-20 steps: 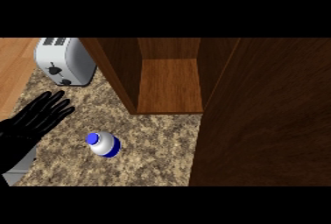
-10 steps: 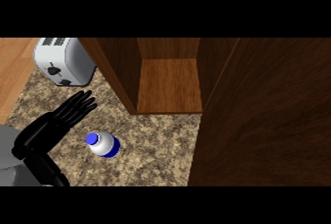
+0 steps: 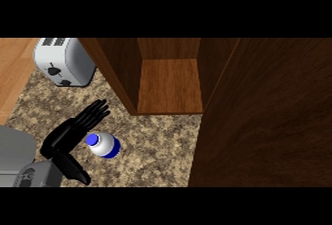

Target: Pick up the bottled water, place it into the cabinet and close the cabinet

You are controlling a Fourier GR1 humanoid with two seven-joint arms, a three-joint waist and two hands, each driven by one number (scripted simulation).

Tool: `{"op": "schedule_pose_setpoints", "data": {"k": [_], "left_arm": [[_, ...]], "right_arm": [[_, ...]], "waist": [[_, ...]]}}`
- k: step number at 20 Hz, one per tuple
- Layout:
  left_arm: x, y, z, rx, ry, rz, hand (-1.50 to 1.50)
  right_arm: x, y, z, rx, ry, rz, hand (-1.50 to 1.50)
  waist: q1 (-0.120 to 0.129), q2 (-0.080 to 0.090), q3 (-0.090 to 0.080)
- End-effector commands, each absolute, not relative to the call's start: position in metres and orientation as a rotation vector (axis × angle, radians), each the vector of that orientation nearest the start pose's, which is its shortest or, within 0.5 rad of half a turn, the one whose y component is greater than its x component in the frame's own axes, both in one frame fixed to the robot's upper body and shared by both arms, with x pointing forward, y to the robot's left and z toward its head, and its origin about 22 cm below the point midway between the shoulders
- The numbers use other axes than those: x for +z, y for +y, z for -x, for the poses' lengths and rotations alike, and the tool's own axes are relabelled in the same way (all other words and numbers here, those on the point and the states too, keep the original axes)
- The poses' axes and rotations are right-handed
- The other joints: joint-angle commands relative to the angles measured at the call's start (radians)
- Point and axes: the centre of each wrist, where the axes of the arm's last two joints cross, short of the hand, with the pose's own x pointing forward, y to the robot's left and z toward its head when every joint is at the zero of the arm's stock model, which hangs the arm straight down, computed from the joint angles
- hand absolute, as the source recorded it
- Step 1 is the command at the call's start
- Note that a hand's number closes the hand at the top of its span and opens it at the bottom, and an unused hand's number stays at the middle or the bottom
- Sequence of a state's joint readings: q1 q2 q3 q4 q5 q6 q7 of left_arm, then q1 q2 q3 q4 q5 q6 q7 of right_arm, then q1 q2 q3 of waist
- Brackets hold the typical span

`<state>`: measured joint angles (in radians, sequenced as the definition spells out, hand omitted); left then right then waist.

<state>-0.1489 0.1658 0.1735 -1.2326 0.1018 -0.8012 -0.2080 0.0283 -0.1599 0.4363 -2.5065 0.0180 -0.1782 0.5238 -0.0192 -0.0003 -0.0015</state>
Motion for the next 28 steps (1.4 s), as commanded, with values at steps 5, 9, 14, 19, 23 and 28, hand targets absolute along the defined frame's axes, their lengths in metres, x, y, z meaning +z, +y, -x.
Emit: {"op": "schedule_pose_setpoints", "data": {"k": [5, 9, 14, 19, 23, 28], "left_arm": [[-0.084, 0.311, -0.264, -0.401, -1.511, 0.547, -1.5], [-0.081, 0.339, -0.277, -0.396, -1.515, 0.51, -1.5], [-0.111, 0.325, -0.265, -0.397, -1.487, 0.538, -1.5], [-0.126, 0.312, -0.261, -0.361, -1.504, 0.554, -1.5], [-0.126, 0.302, -0.272, -0.322, -1.482, 0.592, -1.5], [-0.138, 0.309, -0.26, -0.289, -1.489, 0.607, -1.5]], "right_arm": [[0.209, -0.187, -0.098, 0.203, -1.957, -0.253, -1.5], [0.213, -0.182, -0.097, 0.188, -1.968, -0.267, -1.5], [0.21, -0.184, -0.098, 0.223, -1.945, -0.273, -1.5], [0.21, -0.181, -0.101, 0.206, -1.958, -0.263, -1.5], [0.206, -0.182, -0.106, 0.23, -1.962, -0.236, -1.5], [0.207, -0.178, -0.107, 0.197, -1.968, -0.262, -1.5]], "waist": [[-0.002, 0.001, 0.0], [-0.005, 0.001, -0.001], [-0.008, 0.002, -0.001], [-0.011, 0.002, -0.002], [-0.008, 0.002, -0.001], [-0.013, 0.004, -0.002]]}}
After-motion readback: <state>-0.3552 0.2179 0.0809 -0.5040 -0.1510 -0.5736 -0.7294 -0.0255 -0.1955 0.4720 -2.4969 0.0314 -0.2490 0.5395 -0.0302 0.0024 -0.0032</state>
